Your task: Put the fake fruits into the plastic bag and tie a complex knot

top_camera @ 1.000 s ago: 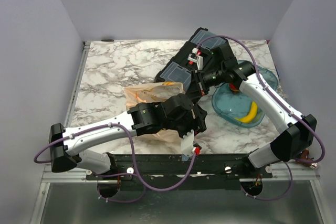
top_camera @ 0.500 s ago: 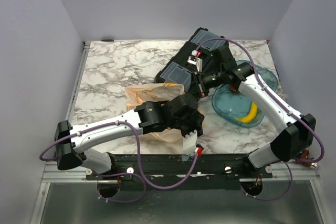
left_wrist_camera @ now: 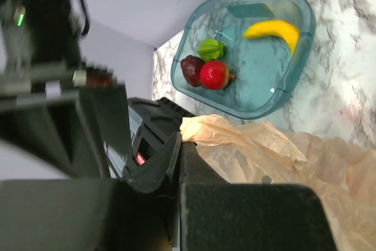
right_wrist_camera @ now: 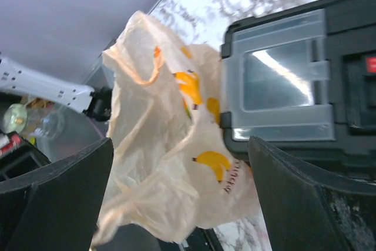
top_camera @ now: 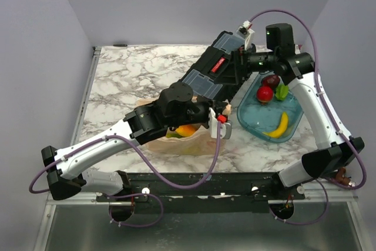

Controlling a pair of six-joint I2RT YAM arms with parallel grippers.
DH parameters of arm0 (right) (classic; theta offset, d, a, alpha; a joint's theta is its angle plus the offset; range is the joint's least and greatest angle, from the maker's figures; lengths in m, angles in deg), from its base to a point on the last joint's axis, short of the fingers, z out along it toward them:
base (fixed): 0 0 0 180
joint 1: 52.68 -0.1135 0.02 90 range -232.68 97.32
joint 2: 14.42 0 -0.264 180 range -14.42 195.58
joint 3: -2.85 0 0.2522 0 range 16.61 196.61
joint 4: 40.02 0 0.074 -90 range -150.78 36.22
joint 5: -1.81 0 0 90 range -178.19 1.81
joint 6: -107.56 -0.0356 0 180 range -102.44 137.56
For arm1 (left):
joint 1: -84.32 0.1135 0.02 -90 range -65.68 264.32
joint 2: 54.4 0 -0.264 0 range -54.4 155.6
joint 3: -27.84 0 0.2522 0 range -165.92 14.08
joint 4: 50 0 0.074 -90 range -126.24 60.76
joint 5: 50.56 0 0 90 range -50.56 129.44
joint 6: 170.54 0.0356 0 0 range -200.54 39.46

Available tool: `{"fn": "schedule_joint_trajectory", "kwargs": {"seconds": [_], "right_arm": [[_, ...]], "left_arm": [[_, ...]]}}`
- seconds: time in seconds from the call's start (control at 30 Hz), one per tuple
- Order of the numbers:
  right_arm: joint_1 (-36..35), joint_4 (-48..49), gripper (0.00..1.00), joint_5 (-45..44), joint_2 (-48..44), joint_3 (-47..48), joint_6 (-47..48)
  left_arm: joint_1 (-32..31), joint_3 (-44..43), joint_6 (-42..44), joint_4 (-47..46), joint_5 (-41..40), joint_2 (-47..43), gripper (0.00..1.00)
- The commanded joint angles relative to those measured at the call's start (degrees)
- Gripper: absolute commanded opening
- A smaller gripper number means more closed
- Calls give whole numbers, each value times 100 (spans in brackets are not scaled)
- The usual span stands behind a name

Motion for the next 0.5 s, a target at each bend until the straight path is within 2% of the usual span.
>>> {"fn": "schedule_joint_trajectory", "kwargs": {"seconds": [0.0,0.07,0.17,0.33,0.47], "right_arm": [[396,-45,100,-11,-354,218,168],[394,-75,100,281,-649,125,278],[392,222,100,514,-1274,-541,243],[394,1267,100,775,-2068,-1612,157],[326,2180,100,785,-2298,-2120,130]], "left_arm": [[203,269,-1621,-960,-535,-330,0],[340,323,-1945,-1136,-792,-424,0],[517,496,-2155,-1374,-969,-578,0],[669,598,-2270,-1660,-1106,-684,0],[792,473,-2460,-1693,-1121,-666,0]]}}
